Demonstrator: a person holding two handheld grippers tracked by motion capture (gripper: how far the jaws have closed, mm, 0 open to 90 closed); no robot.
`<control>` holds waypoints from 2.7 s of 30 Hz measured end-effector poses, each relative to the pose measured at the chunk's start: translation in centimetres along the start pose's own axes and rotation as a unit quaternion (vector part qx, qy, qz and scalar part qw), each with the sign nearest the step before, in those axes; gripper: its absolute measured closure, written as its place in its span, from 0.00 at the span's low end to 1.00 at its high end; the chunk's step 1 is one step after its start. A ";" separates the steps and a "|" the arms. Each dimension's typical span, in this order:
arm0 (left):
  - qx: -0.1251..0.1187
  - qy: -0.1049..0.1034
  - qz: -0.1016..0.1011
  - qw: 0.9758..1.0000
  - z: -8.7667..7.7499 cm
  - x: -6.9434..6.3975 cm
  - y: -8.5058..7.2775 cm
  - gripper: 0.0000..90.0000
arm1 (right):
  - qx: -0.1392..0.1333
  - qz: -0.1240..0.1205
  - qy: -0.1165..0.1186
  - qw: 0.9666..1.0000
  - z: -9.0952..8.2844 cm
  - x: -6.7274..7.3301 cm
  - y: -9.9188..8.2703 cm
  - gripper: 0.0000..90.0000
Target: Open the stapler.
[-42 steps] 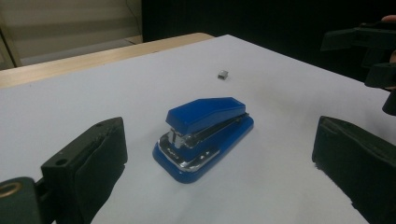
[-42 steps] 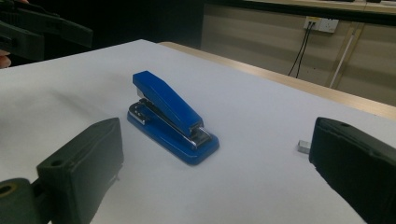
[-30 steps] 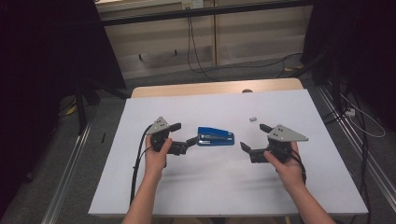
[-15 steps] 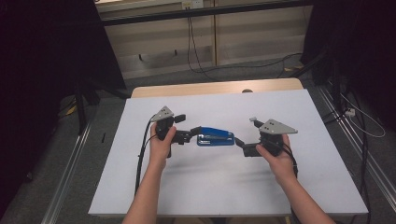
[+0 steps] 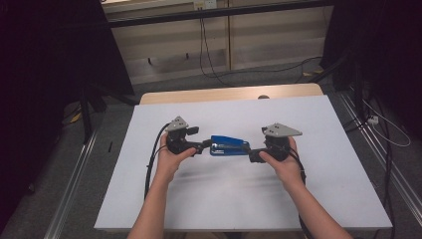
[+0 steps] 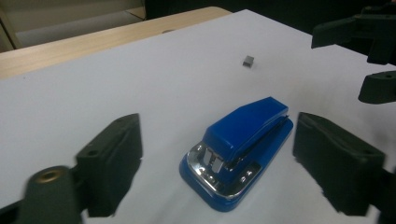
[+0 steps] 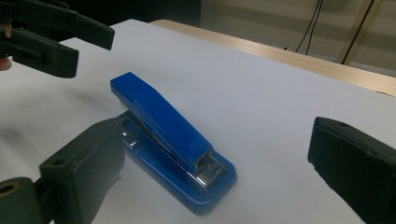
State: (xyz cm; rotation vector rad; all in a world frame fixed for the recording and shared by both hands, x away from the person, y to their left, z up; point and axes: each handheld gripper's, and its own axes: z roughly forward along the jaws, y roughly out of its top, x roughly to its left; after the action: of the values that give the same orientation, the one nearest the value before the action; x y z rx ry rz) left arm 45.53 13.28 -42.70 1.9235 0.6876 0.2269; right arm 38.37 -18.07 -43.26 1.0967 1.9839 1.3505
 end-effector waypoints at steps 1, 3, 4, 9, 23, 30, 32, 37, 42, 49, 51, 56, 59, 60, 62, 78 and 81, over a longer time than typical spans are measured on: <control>0.003 0.006 0.004 1.000 0.0 0.1 -0.1 0.26 | 0.000 -0.003 0.001 1.000 0.2 0.1 0.1 0.04; 0.006 -0.004 0.001 1.000 0.1 0.2 -0.2 0.37 | -0.001 -0.002 0.002 1.000 0.4 0.2 0.1 0.04; 0.008 -0.007 0.002 1.000 0.1 0.2 -0.3 0.42 | -0.001 0.000 0.003 1.000 0.5 0.2 0.1 0.04; 0.029 -0.027 -0.003 0.999 0.6 0.4 -1.0 0.74 | 0.000 -0.001 0.002 1.000 1.0 0.4 0.2 0.04; 0.057 -0.032 0.000 0.998 1.7 0.5 -2.1 1.00 | 0.010 -0.001 0.008 1.000 2.4 1.3 -0.3 0.04; 0.057 -0.033 -0.003 0.998 2.0 0.5 -2.1 1.00 | 0.015 -0.012 0.025 0.999 3.0 2.2 -0.1 0.17; 0.059 -0.033 -0.003 0.998 2.0 0.6 -2.1 1.00 | 0.013 -0.014 0.046 0.999 3.0 2.4 -0.2 0.45; 0.059 -0.029 -0.009 0.998 1.9 0.9 -2.1 1.00 | 0.042 -0.057 0.100 0.992 3.7 3.3 -0.3 1.00; 0.061 -0.027 -0.010 0.998 2.0 0.9 -2.2 1.00 | 0.068 -0.080 0.103 0.989 5.5 3.9 -0.3 1.00; 0.067 -0.032 -0.006 0.997 2.1 0.8 -2.2 1.00 | 0.083 -0.110 0.096 0.986 7.2 4.7 -0.5 1.00; 0.066 -0.035 -0.005 0.997 2.1 0.8 -2.2 1.00 | 0.085 -0.118 0.094 0.985 7.4 4.8 -0.4 1.00; 0.063 -0.038 -0.006 0.997 2.2 0.6 -2.0 1.00 | 0.089 -0.122 0.093 0.984 7.7 5.0 -0.4 1.00; 0.060 -0.038 -0.016 0.997 2.3 0.7 -2.1 1.00 | 0.089 -0.119 0.093 0.985 7.7 4.9 -0.4 1.00; 0.059 -0.038 -0.017 0.997 2.3 0.6 -2.1 1.00 | 0.089 -0.119 0.093 0.984 7.7 4.9 -0.4 1.00; 0.058 -0.037 -0.017 0.997 2.3 0.7 -2.1 1.00 | 0.088 -0.118 0.094 0.985 7.7 4.9 -0.5 1.00; 0.057 -0.043 -0.027 0.997 2.2 0.7 -1.9 1.00 | 0.087 -0.095 0.097 0.987 7.7 4.7 -0.6 1.00; 0.055 -0.041 -0.022 0.997 2.1 0.6 -1.7 1.00 | 0.087 -0.093 0.095 0.987 7.7 4.6 -0.6 1.00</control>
State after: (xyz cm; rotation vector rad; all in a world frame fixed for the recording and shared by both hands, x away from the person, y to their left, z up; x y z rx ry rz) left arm 46.33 12.46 -45.23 2.0090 0.6999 0.0832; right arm 41.52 -10.27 -46.60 0.8554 2.3163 1.2419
